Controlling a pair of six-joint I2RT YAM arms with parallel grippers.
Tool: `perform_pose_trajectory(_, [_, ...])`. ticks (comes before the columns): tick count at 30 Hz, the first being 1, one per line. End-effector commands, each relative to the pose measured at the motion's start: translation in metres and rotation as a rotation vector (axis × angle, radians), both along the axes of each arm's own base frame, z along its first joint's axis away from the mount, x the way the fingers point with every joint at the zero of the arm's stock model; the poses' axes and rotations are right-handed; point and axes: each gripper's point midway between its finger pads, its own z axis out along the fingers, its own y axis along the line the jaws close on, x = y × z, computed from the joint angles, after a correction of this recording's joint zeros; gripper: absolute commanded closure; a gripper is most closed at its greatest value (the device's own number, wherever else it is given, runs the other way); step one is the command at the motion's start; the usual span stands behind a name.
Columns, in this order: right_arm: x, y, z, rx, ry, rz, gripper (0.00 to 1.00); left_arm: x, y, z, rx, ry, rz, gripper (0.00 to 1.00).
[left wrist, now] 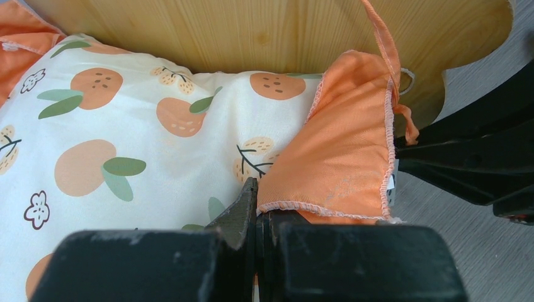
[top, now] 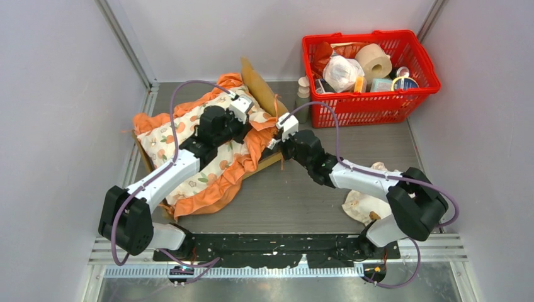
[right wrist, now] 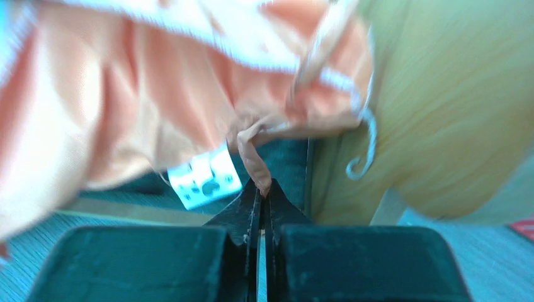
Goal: Set up the pet bed
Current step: Cross the ropes on the bed frame.
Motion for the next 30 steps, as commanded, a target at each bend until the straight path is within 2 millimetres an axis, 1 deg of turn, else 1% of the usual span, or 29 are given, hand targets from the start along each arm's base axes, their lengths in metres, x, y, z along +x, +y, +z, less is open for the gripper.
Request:
perform_pose_trajectory(1, [0.014,0.018,0.098,0.123,-0.183,0.032,0.95,0.01,0.001,0.032,-0.052,-0.073,0.019,1.0])
perform_pose_trajectory(2, [0.017,0.02,0.097,0.11,-0.184,0.034,0.95,0.01,0.001,0.031,-0.051,-0.07,0.021,1.0])
perform_pose_trajectory(3, [0.021,0.022,0.106,0.11,-0.206,0.035,0.95,0.011,0.001,0.031,-0.052,-0.069,0.022,1.0])
perform_pose_trajectory(4, [0.023,0.023,0.104,0.099,-0.202,0.033,0.95,0.011,0.001,0.03,-0.05,-0.068,0.023,1.0])
perform_pose_trajectory(5, [0.026,0.026,0.113,0.103,-0.219,0.032,0.95,0.011,0.002,0.03,-0.049,-0.069,0.026,1.0])
perform_pose_trajectory(6, [0.029,0.026,0.114,0.101,-0.221,0.026,0.95,0.012,0.003,0.029,-0.049,-0.067,0.028,1.0])
perform_pose_trajectory(9, [0.036,0.029,0.126,0.129,-0.268,0.012,0.95,0.013,0.004,0.029,-0.05,-0.066,0.032,1.0])
perform_pose_trajectory(11, [0.039,0.03,0.126,0.136,-0.29,0.007,0.95,0.014,0.005,0.029,-0.05,-0.066,0.034,1.0])
perform_pose_trajectory(13, [0.041,0.031,0.121,0.136,-0.299,0.005,0.95,0.014,0.006,0.029,-0.051,-0.064,0.036,1.0])
perform_pose_trajectory(16, [0.042,0.031,0.104,0.109,-0.279,0.009,0.95,0.015,0.006,0.03,-0.052,-0.064,0.036,1.0])
perform_pose_trajectory(18, [0.04,0.03,0.098,0.1,-0.262,0.012,0.95,0.015,0.006,0.03,-0.056,-0.064,0.036,1.0])
perform_pose_trajectory(19, [0.039,0.03,0.099,0.099,-0.261,0.013,0.95,0.015,0.006,0.03,-0.057,-0.063,0.034,1.0])
perform_pose_trajectory(21, [0.035,0.026,0.094,0.084,-0.256,0.015,0.95,0.015,0.004,0.031,-0.062,-0.062,0.029,1.0])
perform_pose_trajectory(22, [0.033,0.024,0.088,0.085,-0.262,0.017,0.95,0.015,0.004,0.03,-0.063,-0.06,0.028,1.0])
perform_pose_trajectory(24, [0.03,0.018,0.084,0.099,-0.291,0.002,0.95,0.015,0.004,0.03,-0.066,-0.058,0.025,1.0])
perform_pose_trajectory(26, [0.031,0.012,0.082,0.099,-0.301,-0.026,0.95,0.015,0.003,0.031,-0.07,-0.059,0.025,1.0])
perform_pose_trajectory(28, [0.031,0.01,0.086,0.105,-0.31,-0.033,0.95,0.015,0.004,0.03,-0.071,-0.056,0.028,1.0])
perform_pose_trajectory(30, [0.027,0.009,0.094,0.137,-0.343,-0.025,0.95,0.017,0.006,0.03,-0.071,-0.055,0.041,1.0])
